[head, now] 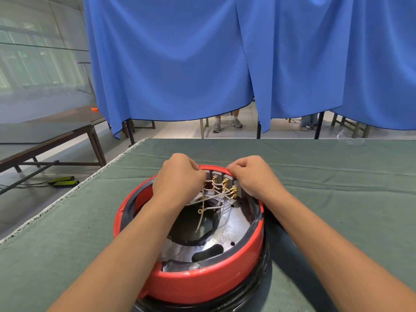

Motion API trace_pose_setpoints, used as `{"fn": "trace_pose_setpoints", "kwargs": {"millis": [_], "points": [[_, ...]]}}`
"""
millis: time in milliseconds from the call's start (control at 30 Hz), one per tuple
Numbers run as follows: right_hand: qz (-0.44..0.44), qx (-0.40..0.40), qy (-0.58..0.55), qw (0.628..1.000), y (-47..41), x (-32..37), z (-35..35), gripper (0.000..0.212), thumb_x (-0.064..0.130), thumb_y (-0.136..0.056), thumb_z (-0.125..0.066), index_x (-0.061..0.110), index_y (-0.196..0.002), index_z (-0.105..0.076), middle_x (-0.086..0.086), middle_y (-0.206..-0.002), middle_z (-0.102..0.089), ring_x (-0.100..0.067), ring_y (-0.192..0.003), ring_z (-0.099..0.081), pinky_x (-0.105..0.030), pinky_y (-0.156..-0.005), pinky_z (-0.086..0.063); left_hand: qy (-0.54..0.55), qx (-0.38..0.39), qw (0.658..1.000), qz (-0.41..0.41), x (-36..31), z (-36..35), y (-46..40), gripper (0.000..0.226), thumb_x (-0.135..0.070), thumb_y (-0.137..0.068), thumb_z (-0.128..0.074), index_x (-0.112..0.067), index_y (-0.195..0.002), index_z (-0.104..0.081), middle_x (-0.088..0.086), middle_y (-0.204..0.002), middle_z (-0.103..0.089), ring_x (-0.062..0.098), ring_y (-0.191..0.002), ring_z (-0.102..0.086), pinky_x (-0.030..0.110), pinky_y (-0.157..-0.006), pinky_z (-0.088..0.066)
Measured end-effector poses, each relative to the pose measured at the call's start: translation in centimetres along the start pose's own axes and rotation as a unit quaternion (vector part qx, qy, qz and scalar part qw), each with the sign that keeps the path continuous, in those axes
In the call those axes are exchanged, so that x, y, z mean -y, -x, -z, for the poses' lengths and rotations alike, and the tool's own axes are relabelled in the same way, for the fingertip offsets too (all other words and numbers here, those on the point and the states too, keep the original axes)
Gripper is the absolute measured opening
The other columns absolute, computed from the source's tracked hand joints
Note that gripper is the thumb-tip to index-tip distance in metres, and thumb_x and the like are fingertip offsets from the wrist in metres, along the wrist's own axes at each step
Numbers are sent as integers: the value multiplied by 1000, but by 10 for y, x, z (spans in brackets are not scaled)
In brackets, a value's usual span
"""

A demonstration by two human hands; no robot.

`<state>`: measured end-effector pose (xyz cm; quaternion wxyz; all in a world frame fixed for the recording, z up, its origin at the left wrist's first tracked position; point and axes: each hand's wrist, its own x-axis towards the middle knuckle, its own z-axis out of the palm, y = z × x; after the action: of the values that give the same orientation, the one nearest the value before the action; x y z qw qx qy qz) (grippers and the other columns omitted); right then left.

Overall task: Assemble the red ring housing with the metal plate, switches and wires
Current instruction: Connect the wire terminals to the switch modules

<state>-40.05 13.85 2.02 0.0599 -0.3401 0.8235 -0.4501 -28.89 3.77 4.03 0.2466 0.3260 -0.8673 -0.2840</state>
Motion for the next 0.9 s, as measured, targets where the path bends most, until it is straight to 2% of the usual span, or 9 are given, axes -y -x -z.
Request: {"fn": "trace_pose_setpoints", "kwargs": {"millis": [167, 233, 300, 367, 433, 533, 700, 800, 900], "points": [[-5, -4, 11, 1000, 0, 0, -1, 34, 23, -97, -50, -3, -94, -70, 8, -75, -63, -26, -86, -65, -34, -72, -51, 19, 17, 1000, -3, -1, -5, -1, 22, -20, -86, -61, -23, -65, -64, -1, -64, -64, 21, -60, -57, 44, -69, -58], [3, -8, 21, 1000, -1, 0, -1, 27, 27, -95, -52, 7, -96, -71, 6, -83, -66, -22, -89, -64, -35, -78, -50, 13, 42, 999, -4, -2, -8, 0, 19, -24, -86, -64, -19, -69, -69, 0, -60, -65, 18, -56, -56, 42, -71, -57], [19, 1, 40, 999, -1, 2, -1, 22, 35, -92, -56, 22, -105, -68, 6, -96, -66, -18, -93, -62, -37, -84, -51, 11, 58, 998, 0, -3, -11, -1, 22, -26, -86, -65, -14, -68, -71, -1, -55, -65, 15, -50, -54, 39, -70, -56], [31, 21, 48, 998, -1, 3, -1, 20, 37, -91, -57, 29, -107, -67, 6, -100, -68, -17, -88, -61, -39, -83, -52, 22, 65, 998, 11, -3, -12, -3, 24, -25, -87, -64, -12, -68, -72, -1, -51, -64, 14, -44, -51, 36, -66, -54], [38, 31, 48, 998, -1, 2, -1, 17, 35, -92, -58, 30, -104, -69, 6, -95, -69, -16, -80, -59, -38, -79, -53, 37, 73, 996, 25, -2, -13, -5, 24, -23, -87, -65, -12, -67, -71, -1, -48, -62, 13, -38, -49, 33, -59, -51], [42, 34, 56, 997, -2, 3, 0, 16, 34, -92, -58, 29, -103, -69, 7, -88, -66, -16, -84, -61, -37, -79, -53, 46, 71, 996, 39, -1, -13, -6, 25, -17, -84, -65, -10, -61, -70, 1, -47, -64, 14, -33, -49, 28, -53, -47], [40, 34, 57, 997, -2, 2, -1, 15, 34, -92, -58, 29, -100, -70, 7, -86, -65, -16, -89, -61, -37, -82, -52, 40, 63, 996, 53, -4, -12, -4, 23, -15, -81, -62, -5, -62, -71, 8, -54, -68, 18, -35, -52, 34, -55, -53], [37, 31, 53, 997, -2, 2, -1, 15, 34, -92, -58, 29, -100, -70, 6, -89, -66, -17, -91, -62, -39, -84, -52, 9, 44, 998, 35, -8, -12, -1, 23, -20, -79, -63, -3, -65, -70, 8, -56, -68, 24, -46, -58, 41, -64, -59], [35, 32, 49, 998, -2, 2, -1, 15, 33, -92, -58, 29, -100, -70, 7, -86, -66, -17, -90, -62, -39, -84, -52, -19, 25, 999, 17, -12, -11, 2, 26, -25, -78, -64, -4, -65, -70, 8, -53, -65, 25, -53, -62, 39, -64, -58]]}}
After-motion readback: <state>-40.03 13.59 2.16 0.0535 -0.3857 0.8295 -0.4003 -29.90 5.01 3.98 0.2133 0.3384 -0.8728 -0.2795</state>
